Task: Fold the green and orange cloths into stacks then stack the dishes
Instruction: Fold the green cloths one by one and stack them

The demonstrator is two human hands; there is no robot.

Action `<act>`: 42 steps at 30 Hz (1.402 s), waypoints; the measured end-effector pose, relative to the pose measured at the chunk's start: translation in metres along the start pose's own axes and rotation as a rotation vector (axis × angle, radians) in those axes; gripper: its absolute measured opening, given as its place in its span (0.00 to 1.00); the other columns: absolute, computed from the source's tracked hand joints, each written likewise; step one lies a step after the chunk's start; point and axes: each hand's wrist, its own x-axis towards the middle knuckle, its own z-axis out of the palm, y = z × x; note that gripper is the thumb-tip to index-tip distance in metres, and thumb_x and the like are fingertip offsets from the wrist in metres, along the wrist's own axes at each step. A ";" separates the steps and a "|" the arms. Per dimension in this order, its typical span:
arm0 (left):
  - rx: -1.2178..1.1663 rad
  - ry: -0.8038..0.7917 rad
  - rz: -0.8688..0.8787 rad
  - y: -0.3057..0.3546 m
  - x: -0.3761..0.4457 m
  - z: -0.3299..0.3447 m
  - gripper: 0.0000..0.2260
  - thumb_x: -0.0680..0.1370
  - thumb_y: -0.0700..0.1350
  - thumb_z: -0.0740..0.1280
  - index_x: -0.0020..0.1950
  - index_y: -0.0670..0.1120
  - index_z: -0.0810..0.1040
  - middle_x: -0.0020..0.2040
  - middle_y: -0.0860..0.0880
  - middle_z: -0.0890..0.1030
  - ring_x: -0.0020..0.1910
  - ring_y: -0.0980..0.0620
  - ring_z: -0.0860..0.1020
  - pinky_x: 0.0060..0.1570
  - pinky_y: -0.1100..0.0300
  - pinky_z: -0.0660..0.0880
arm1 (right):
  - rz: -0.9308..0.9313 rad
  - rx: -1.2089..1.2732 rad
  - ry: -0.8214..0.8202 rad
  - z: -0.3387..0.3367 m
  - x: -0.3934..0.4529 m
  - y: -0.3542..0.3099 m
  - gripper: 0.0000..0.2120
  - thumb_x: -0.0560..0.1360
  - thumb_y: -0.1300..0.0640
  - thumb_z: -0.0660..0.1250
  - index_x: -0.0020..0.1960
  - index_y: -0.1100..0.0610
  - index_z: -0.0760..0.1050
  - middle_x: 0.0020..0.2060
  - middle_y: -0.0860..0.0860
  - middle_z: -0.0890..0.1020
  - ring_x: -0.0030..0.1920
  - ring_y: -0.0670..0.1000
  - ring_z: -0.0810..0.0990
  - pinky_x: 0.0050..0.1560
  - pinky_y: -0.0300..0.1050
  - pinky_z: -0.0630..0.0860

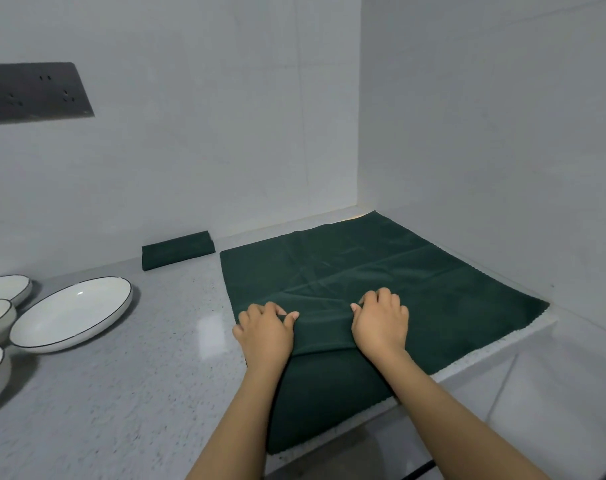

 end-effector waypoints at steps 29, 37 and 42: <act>-0.539 0.146 0.087 -0.054 0.072 -0.088 0.06 0.82 0.46 0.58 0.50 0.45 0.66 0.39 0.52 0.73 0.39 0.49 0.72 0.35 0.55 0.62 | -0.137 0.819 -0.110 -0.024 0.045 -0.115 0.04 0.81 0.62 0.54 0.55 0.56 0.62 0.34 0.46 0.70 0.33 0.48 0.70 0.32 0.42 0.64; -0.787 -0.027 -0.092 -0.100 0.138 -0.105 0.15 0.79 0.35 0.60 0.60 0.48 0.59 0.41 0.50 0.72 0.38 0.54 0.73 0.40 0.60 0.70 | -0.084 0.977 -0.202 0.015 0.100 -0.192 0.02 0.81 0.60 0.55 0.49 0.55 0.63 0.33 0.51 0.71 0.28 0.48 0.64 0.25 0.38 0.61; -0.687 0.200 -0.135 -0.124 0.189 -0.085 0.13 0.79 0.37 0.62 0.57 0.49 0.62 0.53 0.44 0.72 0.50 0.45 0.74 0.47 0.59 0.68 | -0.150 1.072 -0.300 0.042 0.144 -0.228 0.06 0.77 0.55 0.66 0.52 0.55 0.75 0.43 0.45 0.76 0.45 0.43 0.73 0.43 0.30 0.68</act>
